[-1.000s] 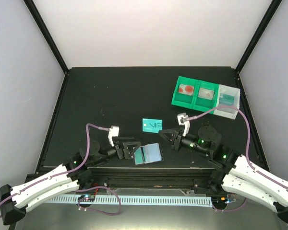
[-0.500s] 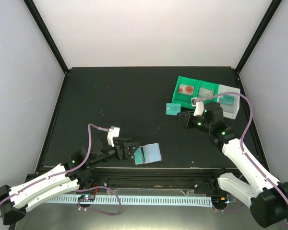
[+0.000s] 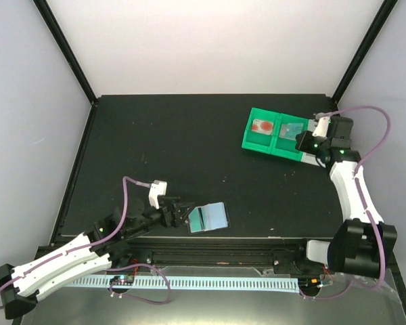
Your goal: Take the credit cards out of the card holder
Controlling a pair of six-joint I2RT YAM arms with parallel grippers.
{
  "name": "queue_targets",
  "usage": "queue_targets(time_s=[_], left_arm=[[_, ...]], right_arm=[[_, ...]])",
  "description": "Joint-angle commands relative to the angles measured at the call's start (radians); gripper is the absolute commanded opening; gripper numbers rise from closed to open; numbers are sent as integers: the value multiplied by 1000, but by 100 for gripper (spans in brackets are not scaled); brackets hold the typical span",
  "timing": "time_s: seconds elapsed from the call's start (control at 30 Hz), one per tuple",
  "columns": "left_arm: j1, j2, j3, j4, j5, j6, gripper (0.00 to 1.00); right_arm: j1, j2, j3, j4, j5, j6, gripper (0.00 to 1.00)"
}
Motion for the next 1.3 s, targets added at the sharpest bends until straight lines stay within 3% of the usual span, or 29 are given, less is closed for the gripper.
queue_targets(time_s=[0.0,0.3,0.43,0.8,1.27], left_arm=[[7,-9,-8,5,-36,-1,99],[6,16,-8,28,-39,-15,99],[7,31,-5,32,-52,-6,99],[7,72,16,30,-45,15,99],[7,86,4,39,-83,-2,99]], right_arm=[[-108,76,53,-44,-15,-54,1],[-225,240,172,-124,-12,-117,1],[-242,281,215,-157,94,-134,1],[-272,449,372,-260,151,-181,1],[-272,654,546,-308,66,-227,1]])
